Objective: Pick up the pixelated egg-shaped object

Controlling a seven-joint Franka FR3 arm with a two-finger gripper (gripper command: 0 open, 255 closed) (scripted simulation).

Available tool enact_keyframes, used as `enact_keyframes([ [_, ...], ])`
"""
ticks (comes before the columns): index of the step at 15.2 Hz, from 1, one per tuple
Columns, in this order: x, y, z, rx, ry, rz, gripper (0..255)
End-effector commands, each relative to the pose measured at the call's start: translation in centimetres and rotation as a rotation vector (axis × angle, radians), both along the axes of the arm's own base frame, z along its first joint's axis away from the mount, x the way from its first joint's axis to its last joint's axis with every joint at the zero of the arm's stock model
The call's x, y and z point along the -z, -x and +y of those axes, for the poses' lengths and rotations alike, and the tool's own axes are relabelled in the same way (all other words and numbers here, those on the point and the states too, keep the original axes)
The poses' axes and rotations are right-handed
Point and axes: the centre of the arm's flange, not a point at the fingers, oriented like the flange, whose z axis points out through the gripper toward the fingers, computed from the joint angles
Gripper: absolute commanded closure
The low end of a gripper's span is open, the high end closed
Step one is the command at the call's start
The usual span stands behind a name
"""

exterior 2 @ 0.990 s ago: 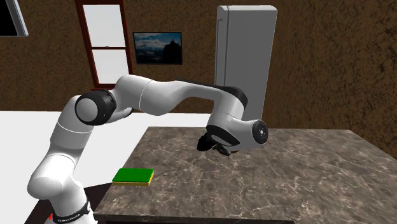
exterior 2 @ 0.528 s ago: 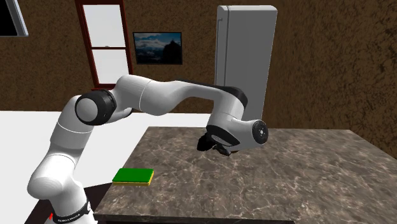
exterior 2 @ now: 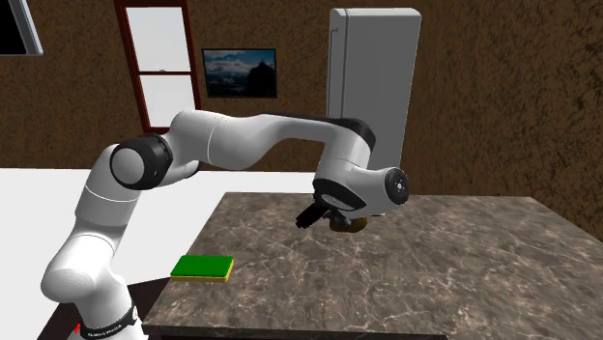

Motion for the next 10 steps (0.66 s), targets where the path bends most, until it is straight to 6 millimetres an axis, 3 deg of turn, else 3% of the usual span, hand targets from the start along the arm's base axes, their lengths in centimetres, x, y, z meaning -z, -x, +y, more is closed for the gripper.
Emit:
enact_keyframes([
  [1, -1.1, -0.1, 0.1, 0.0, 0.0, 0.0, 255],
  [8, -4.8, -0.1, 0.1, 0.0, 0.0, 0.0, 255],
  [10, -4.9, -0.1, 0.1, 0.0, 0.0, 0.0, 255],
])
